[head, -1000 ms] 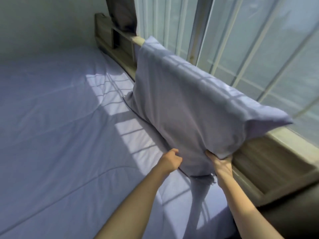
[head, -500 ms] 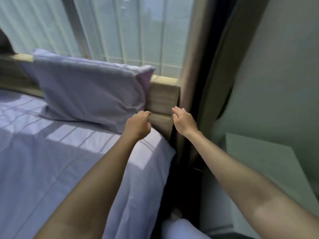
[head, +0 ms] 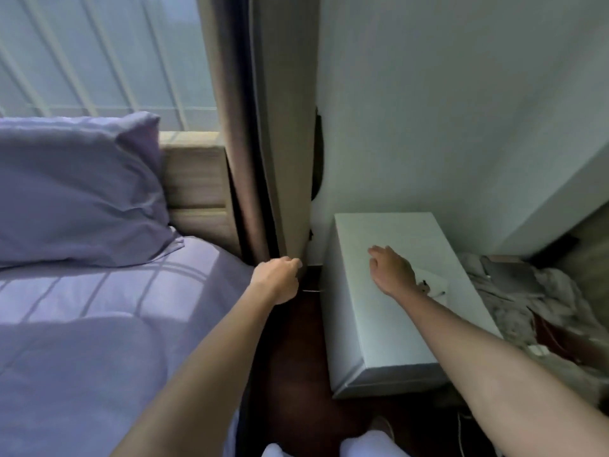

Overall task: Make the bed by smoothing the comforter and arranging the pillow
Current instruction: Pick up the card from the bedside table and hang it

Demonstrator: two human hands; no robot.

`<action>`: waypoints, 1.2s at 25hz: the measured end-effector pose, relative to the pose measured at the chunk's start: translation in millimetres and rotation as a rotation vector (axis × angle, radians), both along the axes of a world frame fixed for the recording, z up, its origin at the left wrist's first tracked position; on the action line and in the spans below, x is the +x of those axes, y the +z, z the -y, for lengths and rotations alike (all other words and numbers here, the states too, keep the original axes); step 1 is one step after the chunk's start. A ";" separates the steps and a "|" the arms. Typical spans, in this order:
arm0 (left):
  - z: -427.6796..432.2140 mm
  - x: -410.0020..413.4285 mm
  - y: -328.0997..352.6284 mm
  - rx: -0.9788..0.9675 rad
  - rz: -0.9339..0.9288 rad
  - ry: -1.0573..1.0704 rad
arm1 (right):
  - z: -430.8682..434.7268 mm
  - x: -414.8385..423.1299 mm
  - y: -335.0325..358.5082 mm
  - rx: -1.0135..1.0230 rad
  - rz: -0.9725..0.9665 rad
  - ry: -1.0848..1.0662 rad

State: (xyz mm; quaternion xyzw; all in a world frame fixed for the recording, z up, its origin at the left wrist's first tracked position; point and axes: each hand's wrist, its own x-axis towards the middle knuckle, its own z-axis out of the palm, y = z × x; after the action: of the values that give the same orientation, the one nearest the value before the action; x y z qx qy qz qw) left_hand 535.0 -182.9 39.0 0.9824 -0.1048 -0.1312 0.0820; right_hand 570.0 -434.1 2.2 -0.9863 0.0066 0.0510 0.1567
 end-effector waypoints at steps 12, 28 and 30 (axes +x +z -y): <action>234.7 9.6 -92.3 -0.336 -0.442 0.217 | 218.7 38.3 -82.9 -0.038 -0.416 -0.036; 396.4 39.6 -158.3 -1.014 -0.645 0.997 | 268.9 104.1 -164.9 0.055 -0.431 0.104; 400.9 44.2 -156.5 -1.144 -0.614 1.163 | 265.9 99.2 -163.2 0.050 -0.467 0.062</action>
State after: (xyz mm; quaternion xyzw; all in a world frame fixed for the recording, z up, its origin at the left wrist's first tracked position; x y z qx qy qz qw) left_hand 579.1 -583.8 -117.5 0.6092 0.3903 -0.2549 0.6415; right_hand 669.2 -700.0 -161.0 -0.9434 0.0113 0.2824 0.1735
